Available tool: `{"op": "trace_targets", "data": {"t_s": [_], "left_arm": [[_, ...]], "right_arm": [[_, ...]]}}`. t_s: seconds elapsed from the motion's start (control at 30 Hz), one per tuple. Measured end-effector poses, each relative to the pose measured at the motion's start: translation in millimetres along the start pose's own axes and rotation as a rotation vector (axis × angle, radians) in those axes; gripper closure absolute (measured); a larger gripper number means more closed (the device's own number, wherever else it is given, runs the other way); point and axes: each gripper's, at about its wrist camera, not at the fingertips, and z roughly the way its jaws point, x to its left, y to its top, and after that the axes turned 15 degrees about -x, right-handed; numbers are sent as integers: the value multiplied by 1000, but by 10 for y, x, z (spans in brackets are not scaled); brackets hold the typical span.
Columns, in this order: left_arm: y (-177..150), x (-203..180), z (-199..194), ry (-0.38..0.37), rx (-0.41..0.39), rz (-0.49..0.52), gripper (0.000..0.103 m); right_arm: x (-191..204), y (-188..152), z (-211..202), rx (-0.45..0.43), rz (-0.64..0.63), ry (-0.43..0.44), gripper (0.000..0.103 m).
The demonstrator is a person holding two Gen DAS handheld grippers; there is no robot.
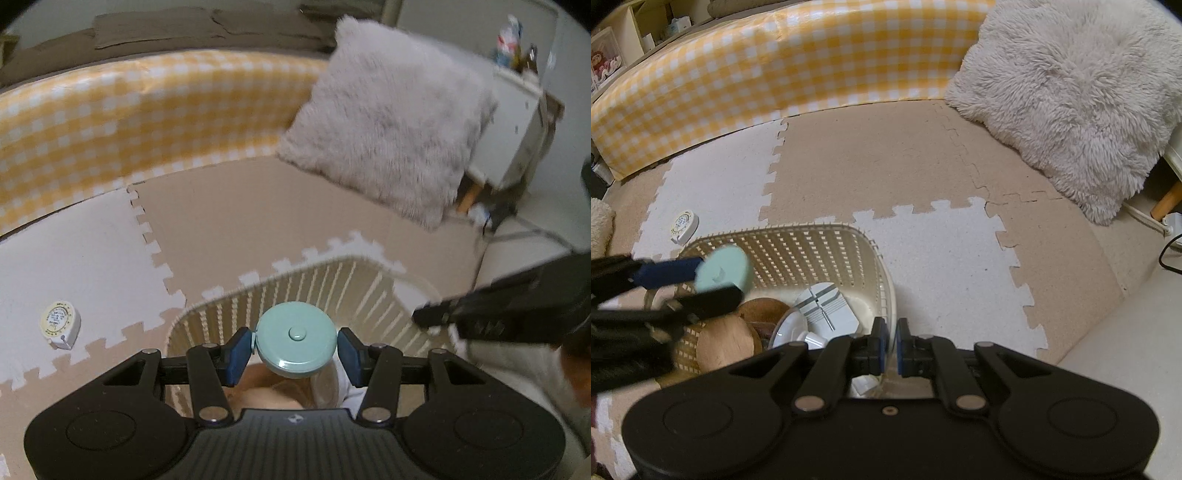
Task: Organize rigid objects
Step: 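Carry the mint-green tape measure into the basket and open the left tool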
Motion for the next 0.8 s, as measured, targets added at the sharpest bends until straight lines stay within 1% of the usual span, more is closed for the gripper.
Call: {"op": "trace_targets", "data": {"t_s": [0.13,0.23,0.3,0.47,0.67,0.8], "left_arm": [[-97,-44,88,16,27,45,51],[-134,-70,110,38,14,95,51],[-144,-71,119,46,7,109,51],[-138,-62,126,50,4,111,51],[-128,-61,124,35,13,95,50],[-133,-80,121,24,17,89,46]], "right_arm": [[0,-4,5,0,-1,0,97],[1,-4,5,0,-3,0,97],[0,-4,5,0,-1,0,97],[0,-4,5,1,-2,-1,97],[4,-7,6,1,-2,0,97],[4,-7,6,1,-1,0,97]]}}
